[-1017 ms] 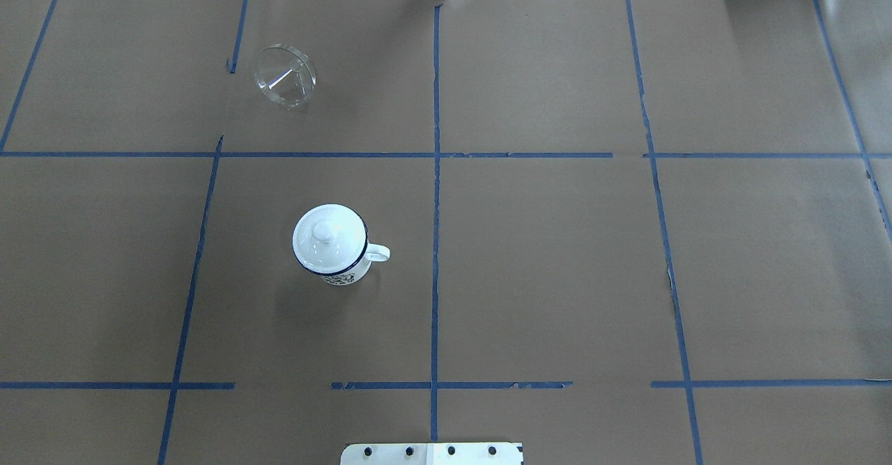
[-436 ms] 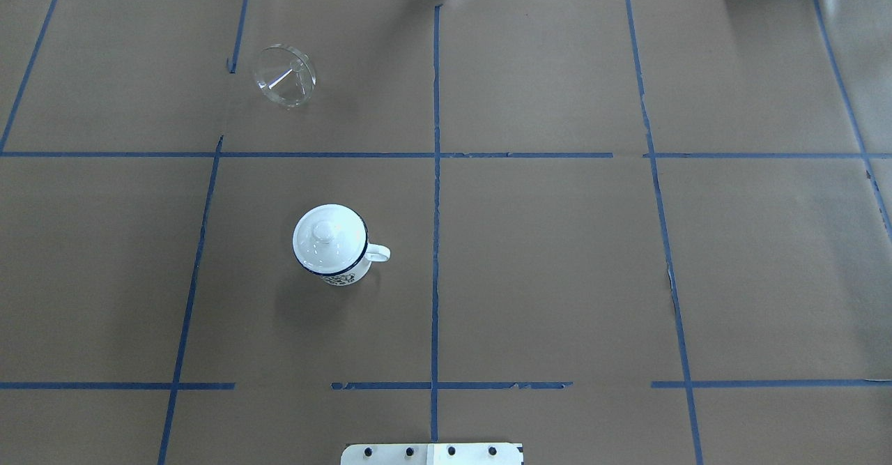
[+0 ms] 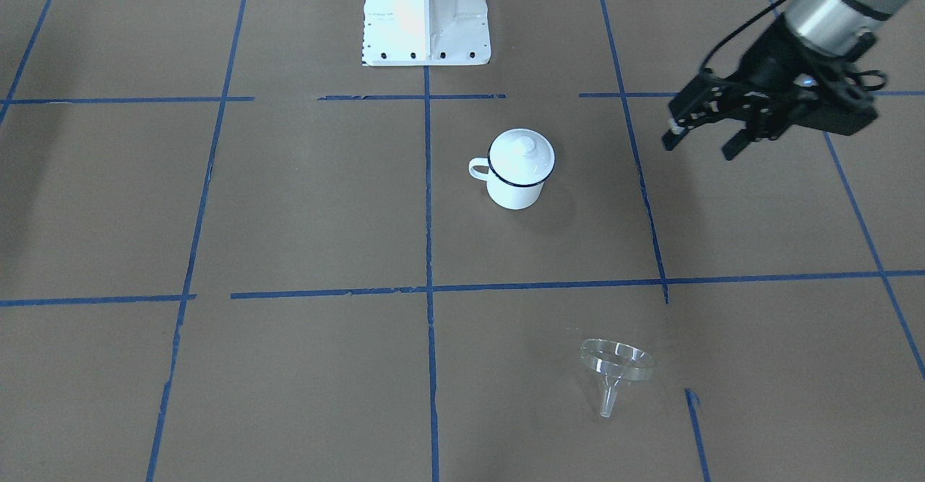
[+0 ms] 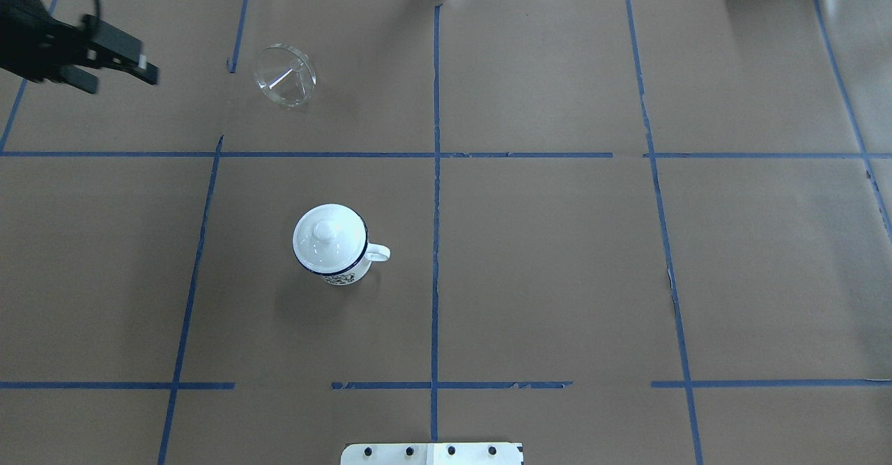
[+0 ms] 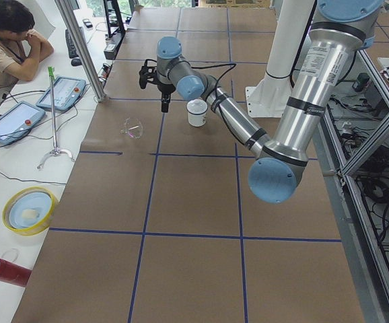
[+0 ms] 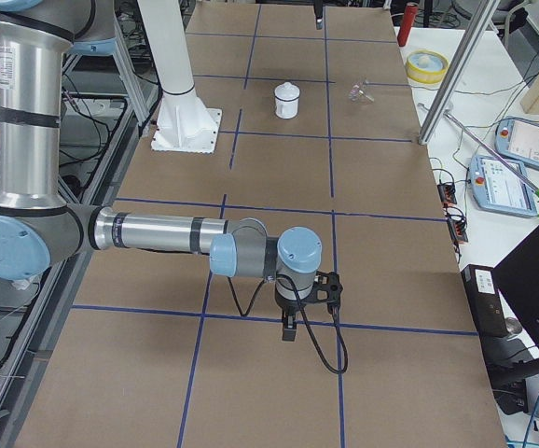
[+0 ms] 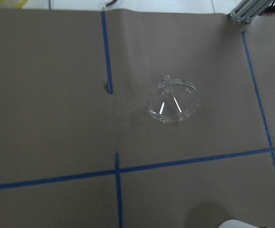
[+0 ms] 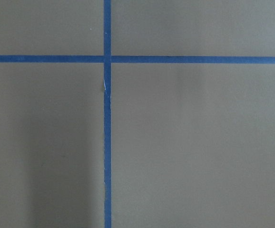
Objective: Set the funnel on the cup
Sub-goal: 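Move the left gripper over the white lid on the mug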
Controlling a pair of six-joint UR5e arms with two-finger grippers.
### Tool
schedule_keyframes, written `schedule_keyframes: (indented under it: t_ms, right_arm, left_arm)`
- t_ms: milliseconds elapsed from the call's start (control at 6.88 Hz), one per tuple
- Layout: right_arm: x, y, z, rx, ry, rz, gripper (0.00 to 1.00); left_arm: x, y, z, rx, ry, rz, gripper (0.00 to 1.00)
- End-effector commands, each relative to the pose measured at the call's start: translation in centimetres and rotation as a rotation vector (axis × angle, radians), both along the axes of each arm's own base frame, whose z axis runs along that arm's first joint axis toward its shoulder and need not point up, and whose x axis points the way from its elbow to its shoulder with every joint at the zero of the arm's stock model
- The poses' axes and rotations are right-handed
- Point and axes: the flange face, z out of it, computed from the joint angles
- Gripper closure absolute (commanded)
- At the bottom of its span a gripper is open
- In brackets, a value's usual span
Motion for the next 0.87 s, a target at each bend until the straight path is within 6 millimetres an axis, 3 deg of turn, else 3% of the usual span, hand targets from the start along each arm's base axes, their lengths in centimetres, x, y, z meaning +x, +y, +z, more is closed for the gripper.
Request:
schedule_keyframes:
  t_ms: [0, 145, 436, 727]
  right_arm:
    - [0.0, 0.0, 0.0, 0.0, 0.0, 0.0, 0.0]
    - [0.0, 0.0, 0.0, 0.0, 0.0, 0.0, 0.0]
    - [0.0, 0.0, 0.0, 0.0, 0.0, 0.0, 0.0]
    - [0.0, 0.0, 0.0, 0.0, 0.0, 0.0, 0.0]
  left_arm:
    - [11.4, 4.2, -8.2, -0.131, -0.118, -0.036, 0.0]
    - [13.8, 5.7, -8.6, -0.175, -0.138, -0.058, 0.0]
    - [19.0, 7.7, -6.6, -0.193, -0.213, -0.089, 0.0]
    - [20.3, 8.1, -5.9, -0.206, -0.232, -0.079, 0.0]
